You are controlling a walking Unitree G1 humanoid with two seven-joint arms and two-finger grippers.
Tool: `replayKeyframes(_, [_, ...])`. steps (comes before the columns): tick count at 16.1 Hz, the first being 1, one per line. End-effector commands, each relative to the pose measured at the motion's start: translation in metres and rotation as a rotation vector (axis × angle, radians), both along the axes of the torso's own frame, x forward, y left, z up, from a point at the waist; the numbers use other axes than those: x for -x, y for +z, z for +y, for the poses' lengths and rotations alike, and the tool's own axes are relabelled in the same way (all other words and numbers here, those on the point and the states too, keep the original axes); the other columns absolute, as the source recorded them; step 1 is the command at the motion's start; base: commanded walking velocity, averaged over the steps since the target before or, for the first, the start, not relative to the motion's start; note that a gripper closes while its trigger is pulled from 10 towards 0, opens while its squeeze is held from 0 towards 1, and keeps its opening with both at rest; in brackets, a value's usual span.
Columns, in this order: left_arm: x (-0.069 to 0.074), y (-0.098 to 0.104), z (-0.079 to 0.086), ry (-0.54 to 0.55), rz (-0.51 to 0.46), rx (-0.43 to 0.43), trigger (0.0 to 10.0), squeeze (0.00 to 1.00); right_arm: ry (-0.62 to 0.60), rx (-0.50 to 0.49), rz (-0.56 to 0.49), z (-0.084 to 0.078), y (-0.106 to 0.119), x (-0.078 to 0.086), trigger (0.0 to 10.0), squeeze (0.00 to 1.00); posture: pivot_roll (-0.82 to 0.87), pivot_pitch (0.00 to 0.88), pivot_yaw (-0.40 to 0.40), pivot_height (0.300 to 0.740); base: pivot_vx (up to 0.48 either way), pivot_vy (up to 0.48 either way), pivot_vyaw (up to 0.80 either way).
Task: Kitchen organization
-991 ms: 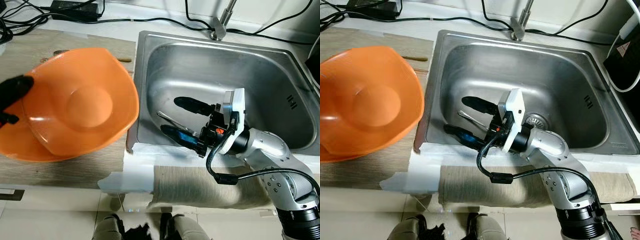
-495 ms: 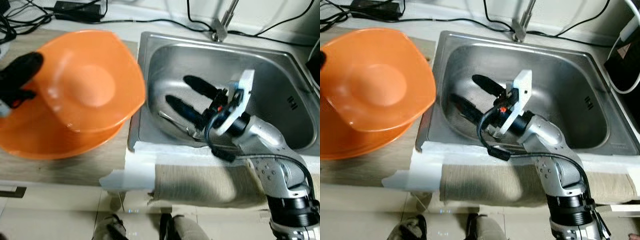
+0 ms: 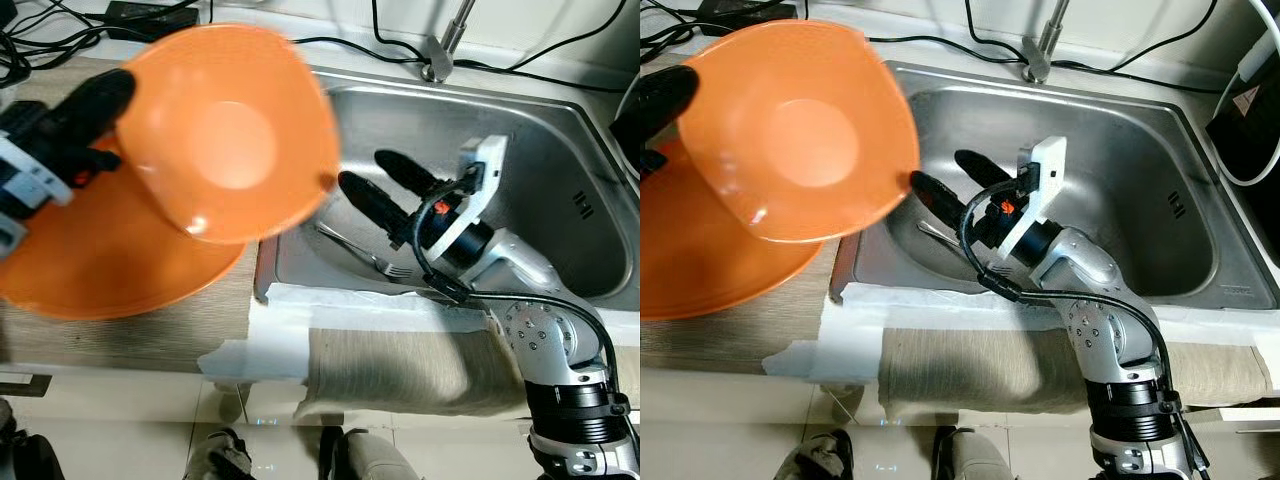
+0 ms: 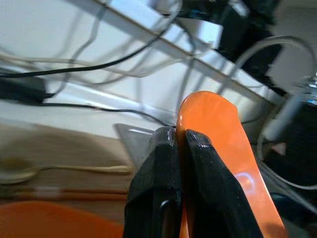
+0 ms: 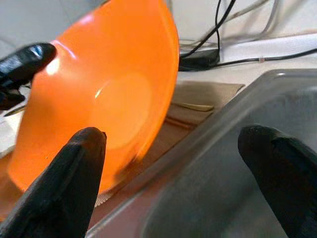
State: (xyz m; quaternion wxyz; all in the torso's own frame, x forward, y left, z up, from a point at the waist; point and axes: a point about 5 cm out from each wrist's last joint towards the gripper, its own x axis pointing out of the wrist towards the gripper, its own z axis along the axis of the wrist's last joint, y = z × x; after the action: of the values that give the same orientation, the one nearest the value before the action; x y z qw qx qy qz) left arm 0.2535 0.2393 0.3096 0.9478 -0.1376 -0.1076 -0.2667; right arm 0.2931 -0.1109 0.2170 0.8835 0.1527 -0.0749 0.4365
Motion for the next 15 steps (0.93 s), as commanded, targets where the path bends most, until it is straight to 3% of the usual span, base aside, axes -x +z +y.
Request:
replayKeyframes(1, [0.008, 0.011, -0.014, -0.086, -0.073, -0.022, 0.0, 0.0, -0.01, -0.001, 0.017, -0.002, 0.0, -0.002, 10.0, 1.0, -0.06, 0.158, -0.124, 0.74, 0.0, 0.0, 0.0])
replayKeyframes(2, [0.008, 0.012, -0.017, -0.098, -0.088, -0.023, 0.0, 0.0, 0.005, -0.015, 0.033, -0.001, -0.001, -0.001, 10.0, 0.33, -0.06, 0.158, -0.124, 0.74, 0.0, 0.0, 0.0])
replayKeyframes(3, [0.008, 0.012, -0.017, -0.098, -0.087, -0.024, 0.0, 0.0, 0.034, -0.022, 0.048, 0.0, -0.002, 0.001, 10.0, 0.0, -0.06, 0.159, -0.125, 0.74, 0.0, 0.0, 0.0])
replayKeyframes(5, [0.008, 0.012, -0.017, -0.097, -0.086, -0.03, 0.0, 0.0, 0.076, -0.021, 0.064, 0.001, -0.003, 0.005, 10.0, 0.0, -0.06, 0.159, -0.125, 0.74, 0.0, 0.0, 0.0])
replayKeyframes(6, [0.008, 0.012, -0.018, -0.099, -0.089, -0.03, 0.0, 0.0, 0.086, -0.022, 0.072, 0.002, -0.004, 0.005, 2.6, 0.0, -0.06, 0.158, -0.125, 0.74, 0.0, 0.0, 0.0])
replayKeyframes(7, [0.009, 0.013, -0.019, -0.106, -0.098, -0.031, 0.0, 0.0, 0.098, -0.027, 0.08, 0.003, -0.005, 0.006, 0.0, 0.0, -0.05, 0.158, -0.126, 0.74, 0.0, 0.0, 0.0])
replayKeyframes(15, [0.012, 0.015, -0.023, -0.129, -0.103, -0.036, 0.0, 0.0, 0.113, -0.039, 0.092, 0.004, -0.007, 0.009, 0.0, 0.0, -0.06, 0.169, -0.119, 0.74, 0.0, 0.0, 0.0])
